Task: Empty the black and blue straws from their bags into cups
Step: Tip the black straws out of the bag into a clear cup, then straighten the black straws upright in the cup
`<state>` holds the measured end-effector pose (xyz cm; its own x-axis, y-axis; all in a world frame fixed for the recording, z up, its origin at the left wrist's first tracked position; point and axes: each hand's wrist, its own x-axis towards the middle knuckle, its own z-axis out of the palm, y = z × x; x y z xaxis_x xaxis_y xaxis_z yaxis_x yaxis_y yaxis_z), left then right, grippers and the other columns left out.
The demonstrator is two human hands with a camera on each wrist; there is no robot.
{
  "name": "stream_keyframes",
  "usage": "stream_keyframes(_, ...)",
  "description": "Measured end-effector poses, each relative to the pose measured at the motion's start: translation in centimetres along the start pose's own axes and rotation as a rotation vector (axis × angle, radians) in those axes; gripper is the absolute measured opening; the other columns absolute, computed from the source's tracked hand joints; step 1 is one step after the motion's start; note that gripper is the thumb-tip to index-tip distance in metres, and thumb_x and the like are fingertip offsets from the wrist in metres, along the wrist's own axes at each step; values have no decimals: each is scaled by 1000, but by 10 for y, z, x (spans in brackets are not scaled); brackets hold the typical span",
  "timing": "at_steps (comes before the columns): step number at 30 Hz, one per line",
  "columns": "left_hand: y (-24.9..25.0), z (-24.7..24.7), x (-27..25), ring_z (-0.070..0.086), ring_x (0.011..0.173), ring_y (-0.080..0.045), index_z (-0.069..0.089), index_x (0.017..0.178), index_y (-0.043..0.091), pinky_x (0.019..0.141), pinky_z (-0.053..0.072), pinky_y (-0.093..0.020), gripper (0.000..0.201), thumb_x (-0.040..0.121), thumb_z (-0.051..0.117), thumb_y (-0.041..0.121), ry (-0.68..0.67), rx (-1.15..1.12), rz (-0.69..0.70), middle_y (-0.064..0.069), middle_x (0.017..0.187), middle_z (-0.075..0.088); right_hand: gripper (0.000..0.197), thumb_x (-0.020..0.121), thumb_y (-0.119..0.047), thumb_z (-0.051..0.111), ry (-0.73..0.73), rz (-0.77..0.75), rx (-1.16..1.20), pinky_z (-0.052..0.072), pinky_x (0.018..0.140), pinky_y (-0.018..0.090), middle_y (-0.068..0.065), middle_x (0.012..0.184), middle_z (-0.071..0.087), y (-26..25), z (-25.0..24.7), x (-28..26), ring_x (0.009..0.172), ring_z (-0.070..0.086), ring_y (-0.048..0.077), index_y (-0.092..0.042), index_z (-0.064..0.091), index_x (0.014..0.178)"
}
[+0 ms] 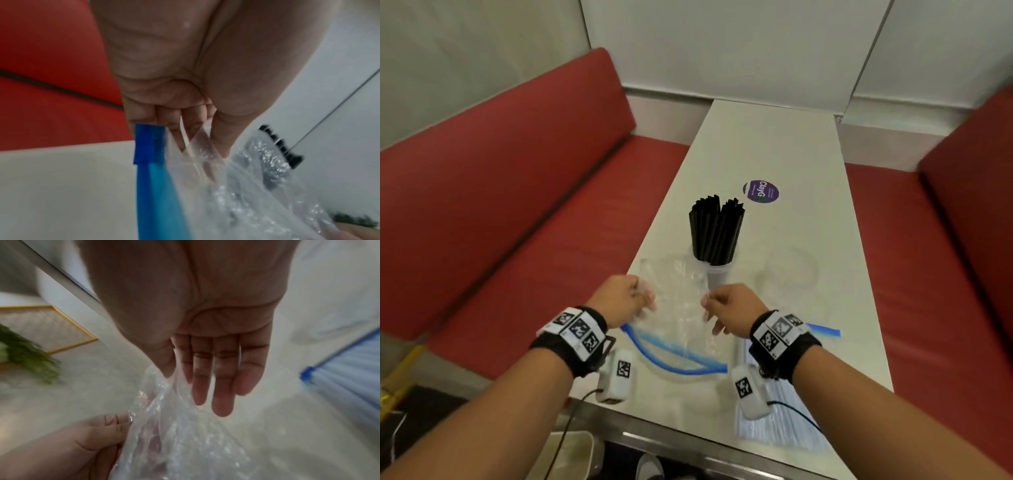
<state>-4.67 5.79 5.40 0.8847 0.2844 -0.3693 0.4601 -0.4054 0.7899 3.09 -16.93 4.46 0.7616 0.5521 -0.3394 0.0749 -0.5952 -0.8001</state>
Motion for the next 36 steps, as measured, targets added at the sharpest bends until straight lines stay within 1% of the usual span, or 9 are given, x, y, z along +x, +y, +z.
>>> stream_keyframes(7,-36,29,6,63,58,-20,65,96,-2,44,52,-16,11,96,59,7,11,53,-189,-23,104,74,37,93,-32,58,-49,189,10,56,70,32,5,105,75,37,21,-8,78,73,22,-16,56,126)
stream_keyframes(9,-38,30,11,70,68,-24,66,106,-5,65,59,-29,27,95,64,20,-47,174,-237,-20,105,76,40,92,-35,58,-93,205,-32,58,78,35,4,106,75,41,20,-8,86,75,24,-16,56,127)
stream_keyframes(11,-34,25,14,71,100,-31,61,122,-3,89,54,-38,53,92,65,40,-73,387,-278,-20,119,71,42,90,-39,59,-81,199,-89,57,83,36,2,105,75,43,17,-5,92,73,25,-16,57,125)
stream_keyframes(13,-21,15,19,58,126,-31,47,138,0,103,47,-37,77,86,66,54,20,508,-226,-18,139,57,46,89,-43,61,23,169,-146,55,87,35,2,105,73,39,8,2,96,71,23,-16,59,126)
stream_keyframes(16,10,1,28,58,124,-26,48,137,12,102,48,-38,84,73,76,58,188,361,-17,-8,140,57,55,87,-48,64,252,95,-96,52,86,31,1,118,68,21,-18,15,102,66,21,-17,54,131)
stream_keyframes(20,60,0,61,48,136,-21,36,148,21,111,43,-44,102,66,82,59,85,334,122,1,151,45,84,80,-52,70,443,47,-25,48,102,42,5,143,52,-3,-54,47,124,57,25,-14,36,147)
stream_keyframes(23,87,8,97,47,138,-20,34,150,23,112,40,-41,105,63,84,56,3,372,176,3,152,45,80,86,-46,65,415,62,-137,43,107,42,10,150,46,-15,-73,72,134,49,29,-10,31,149)
stream_keyframes(29,115,32,139,64,114,-21,56,126,19,95,51,-33,71,65,90,30,-143,204,320,0,119,67,47,97,-21,52,286,12,-251,45,97,37,16,132,61,-28,-78,102,122,57,35,-13,44,142)
stream_keyframes(36,123,27,152,68,94,-9,67,113,16,81,52,-22,45,73,86,25,-136,-27,372,1,104,73,39,97,-22,53,442,-116,-9,48,97,37,11,127,65,-28,-86,102,115,62,28,-14,51,135)
